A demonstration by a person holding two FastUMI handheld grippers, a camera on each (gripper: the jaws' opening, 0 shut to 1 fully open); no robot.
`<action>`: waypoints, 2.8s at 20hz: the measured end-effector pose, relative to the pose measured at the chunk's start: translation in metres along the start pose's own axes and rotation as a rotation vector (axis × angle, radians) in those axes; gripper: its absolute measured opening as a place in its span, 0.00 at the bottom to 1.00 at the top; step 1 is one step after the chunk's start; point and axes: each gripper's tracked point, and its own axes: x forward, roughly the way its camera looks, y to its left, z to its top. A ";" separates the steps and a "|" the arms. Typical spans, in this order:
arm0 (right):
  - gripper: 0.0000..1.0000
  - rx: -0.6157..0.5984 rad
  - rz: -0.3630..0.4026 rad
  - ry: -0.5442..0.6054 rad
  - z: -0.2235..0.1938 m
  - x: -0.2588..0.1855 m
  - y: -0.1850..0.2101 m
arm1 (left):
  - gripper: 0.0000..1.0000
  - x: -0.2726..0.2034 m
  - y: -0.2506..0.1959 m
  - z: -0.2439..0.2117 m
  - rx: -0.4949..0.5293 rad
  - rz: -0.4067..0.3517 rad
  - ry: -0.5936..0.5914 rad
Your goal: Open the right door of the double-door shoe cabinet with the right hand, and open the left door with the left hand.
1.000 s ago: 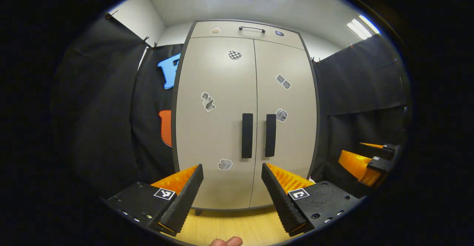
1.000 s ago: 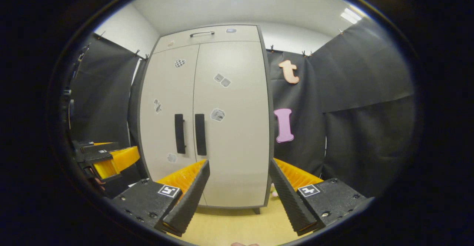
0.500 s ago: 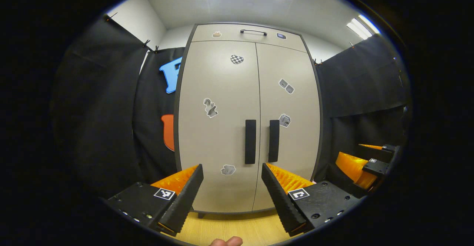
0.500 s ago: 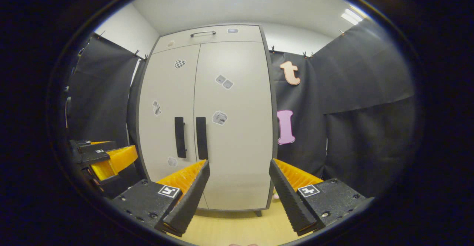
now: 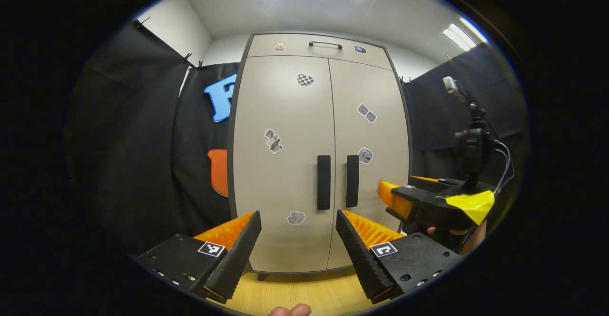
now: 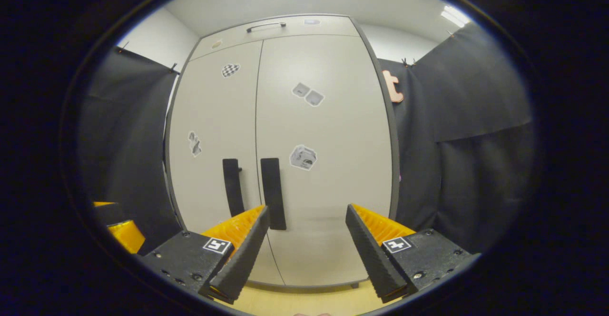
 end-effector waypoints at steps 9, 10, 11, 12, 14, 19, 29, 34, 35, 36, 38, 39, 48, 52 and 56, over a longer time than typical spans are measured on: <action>0.98 -0.024 0.014 0.033 -0.007 0.083 0.028 | 0.95 -0.013 0.032 -0.012 -0.004 0.051 0.030; 0.98 -0.027 0.018 0.032 -0.007 0.085 0.030 | 0.95 -0.013 0.035 -0.014 -0.006 0.055 0.033; 0.98 -0.028 0.022 0.033 -0.007 0.088 0.033 | 0.95 -0.012 0.037 -0.015 -0.010 0.057 0.036; 0.98 -0.029 0.023 0.033 -0.008 0.090 0.034 | 0.95 -0.012 0.039 -0.014 -0.014 0.059 0.038; 0.98 -0.031 0.025 0.036 -0.007 0.094 0.036 | 0.95 -0.010 0.042 -0.015 -0.020 0.061 0.041; 1.00 -0.054 -0.001 0.039 -0.009 0.102 0.035 | 0.95 -0.009 0.041 -0.016 -0.003 0.056 0.043; 0.57 -0.067 0.015 0.058 -0.017 0.101 0.046 | 0.95 -0.011 0.037 -0.021 -0.022 0.035 0.049; 0.20 -0.066 0.034 0.050 -0.017 0.102 0.046 | 0.95 -0.013 0.043 -0.022 -0.036 0.043 0.046; 0.17 -0.063 0.039 0.048 -0.017 0.102 0.046 | 0.95 -0.013 0.043 -0.023 -0.043 0.044 0.048; 0.11 -0.061 0.038 0.042 -0.016 0.102 0.046 | 0.95 -0.013 0.044 -0.023 -0.050 0.045 0.051; 0.08 -0.069 0.038 0.039 -0.016 0.101 0.046 | 0.95 -0.012 0.043 -0.024 -0.058 0.045 0.055; 0.08 -0.068 0.045 0.043 -0.017 0.100 0.046 | 0.95 -0.013 0.044 -0.024 -0.057 0.047 0.054; 0.08 -0.093 0.149 0.049 -0.009 0.061 0.046 | 0.95 -0.013 0.023 -0.023 -0.068 0.022 0.047; 0.08 -0.086 0.191 0.060 -0.008 0.040 0.040 | 0.95 -0.014 0.003 -0.020 -0.069 -0.005 0.040; 0.08 -0.076 0.223 0.060 -0.006 -0.001 0.014 | 0.95 -0.014 -0.015 -0.022 -0.059 -0.023 0.041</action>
